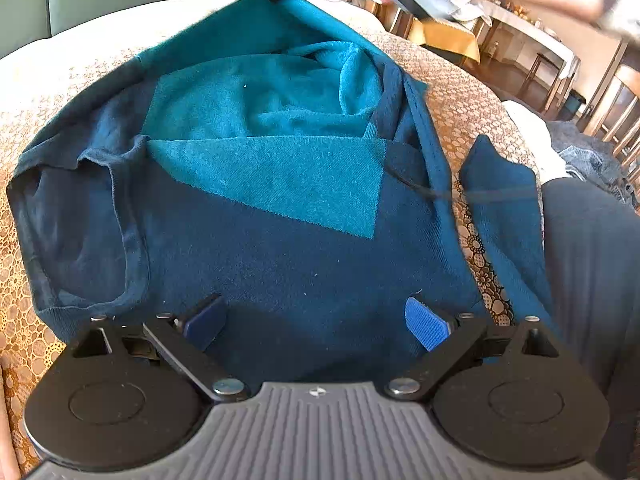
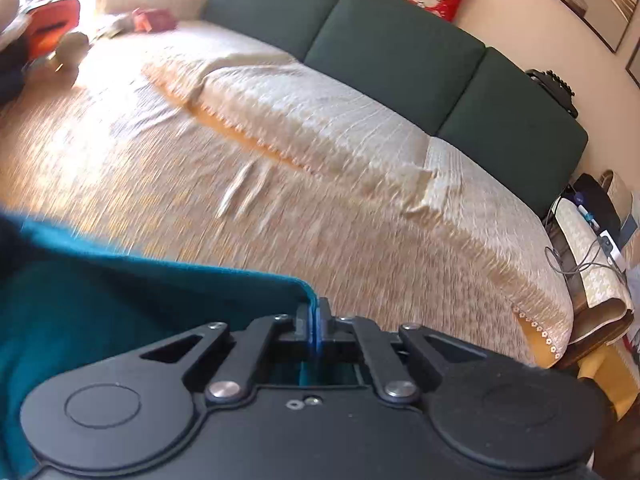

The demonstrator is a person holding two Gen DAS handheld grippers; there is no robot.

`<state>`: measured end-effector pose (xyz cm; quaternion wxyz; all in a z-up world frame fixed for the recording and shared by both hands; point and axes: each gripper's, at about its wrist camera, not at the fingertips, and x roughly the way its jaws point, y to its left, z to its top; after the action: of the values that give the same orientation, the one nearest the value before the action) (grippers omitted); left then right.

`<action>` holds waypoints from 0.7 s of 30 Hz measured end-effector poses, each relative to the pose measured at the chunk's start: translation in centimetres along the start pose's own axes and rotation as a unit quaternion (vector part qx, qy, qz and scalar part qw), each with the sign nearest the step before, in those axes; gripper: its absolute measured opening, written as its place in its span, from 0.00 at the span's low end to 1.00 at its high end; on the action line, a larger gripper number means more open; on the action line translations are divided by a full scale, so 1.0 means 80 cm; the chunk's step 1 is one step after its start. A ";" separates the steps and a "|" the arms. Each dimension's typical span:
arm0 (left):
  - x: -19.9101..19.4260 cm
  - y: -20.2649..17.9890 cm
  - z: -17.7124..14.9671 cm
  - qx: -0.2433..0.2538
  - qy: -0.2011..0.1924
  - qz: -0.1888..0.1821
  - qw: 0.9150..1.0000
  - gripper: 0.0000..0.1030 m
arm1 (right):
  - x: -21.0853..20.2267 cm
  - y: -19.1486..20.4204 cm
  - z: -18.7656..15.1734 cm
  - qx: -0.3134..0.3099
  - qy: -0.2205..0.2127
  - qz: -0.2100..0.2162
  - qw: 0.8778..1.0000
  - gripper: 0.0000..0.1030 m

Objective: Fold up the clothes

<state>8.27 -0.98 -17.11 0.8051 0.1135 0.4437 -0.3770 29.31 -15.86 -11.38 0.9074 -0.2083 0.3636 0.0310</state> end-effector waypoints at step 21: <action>-0.017 0.023 0.013 -0.078 -0.025 0.012 0.997 0.94 | 0.104 0.032 0.080 -0.043 0.016 0.172 0.984 1.00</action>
<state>9.78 0.41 -15.71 0.8269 0.0460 0.4501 -0.3340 39.05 -11.75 -13.71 0.8727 -0.1817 0.4071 0.1991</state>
